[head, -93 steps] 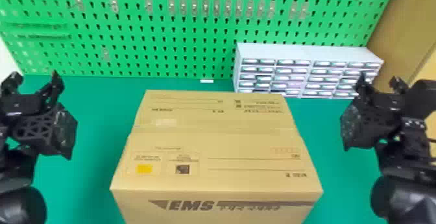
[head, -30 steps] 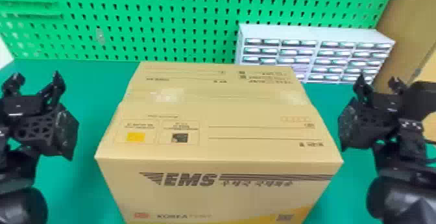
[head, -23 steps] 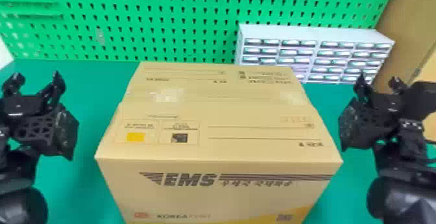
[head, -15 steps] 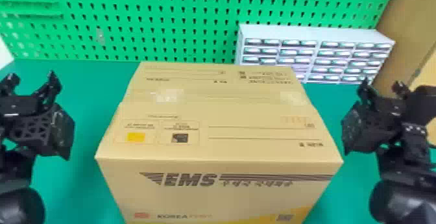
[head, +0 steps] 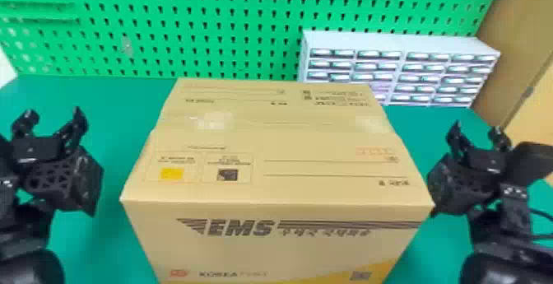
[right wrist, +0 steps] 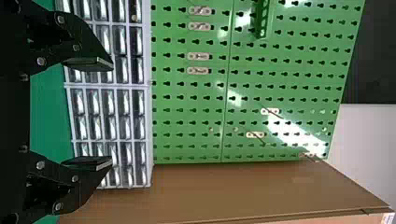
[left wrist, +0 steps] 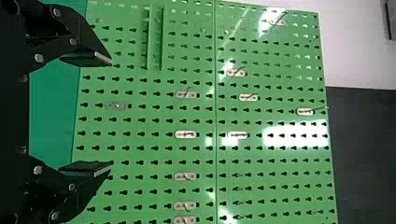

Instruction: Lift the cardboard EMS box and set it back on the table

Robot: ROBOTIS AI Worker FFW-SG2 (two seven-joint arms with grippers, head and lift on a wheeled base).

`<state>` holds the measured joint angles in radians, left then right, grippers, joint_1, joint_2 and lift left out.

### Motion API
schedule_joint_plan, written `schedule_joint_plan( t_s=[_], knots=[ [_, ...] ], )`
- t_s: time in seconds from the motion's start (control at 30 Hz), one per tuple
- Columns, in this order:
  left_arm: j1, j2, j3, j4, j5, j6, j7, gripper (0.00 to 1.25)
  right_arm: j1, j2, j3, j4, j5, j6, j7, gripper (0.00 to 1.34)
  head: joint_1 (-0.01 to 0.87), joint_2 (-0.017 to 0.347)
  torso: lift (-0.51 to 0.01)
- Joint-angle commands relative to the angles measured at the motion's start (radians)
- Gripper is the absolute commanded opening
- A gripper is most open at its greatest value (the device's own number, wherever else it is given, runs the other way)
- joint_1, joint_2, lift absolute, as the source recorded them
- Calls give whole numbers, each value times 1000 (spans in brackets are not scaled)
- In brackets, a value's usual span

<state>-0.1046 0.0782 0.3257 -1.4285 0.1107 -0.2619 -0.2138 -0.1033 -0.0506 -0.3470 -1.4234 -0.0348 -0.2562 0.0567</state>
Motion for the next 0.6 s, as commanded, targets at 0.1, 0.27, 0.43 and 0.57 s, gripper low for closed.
schedule_joint_plan(
  t_s=[0.1,0.27,0.43,0.57],
  knots=[
    [-4,0,-7,11,3,-2,-9,789,-21,1,8,77,-22,-55,0,795,678,-14,-95],
    [-6,0,-10,11,14,-2,-15,789,-35,0,17,86,-22,-57,0,795,678,-14,-95],
    [-6,0,-24,11,29,-3,-16,789,-49,8,40,87,-11,-35,-2,795,678,-14,-95],
    [-10,0,-39,11,23,-3,-16,787,-70,26,52,90,30,-24,-2,795,678,-14,-95]
  ],
)
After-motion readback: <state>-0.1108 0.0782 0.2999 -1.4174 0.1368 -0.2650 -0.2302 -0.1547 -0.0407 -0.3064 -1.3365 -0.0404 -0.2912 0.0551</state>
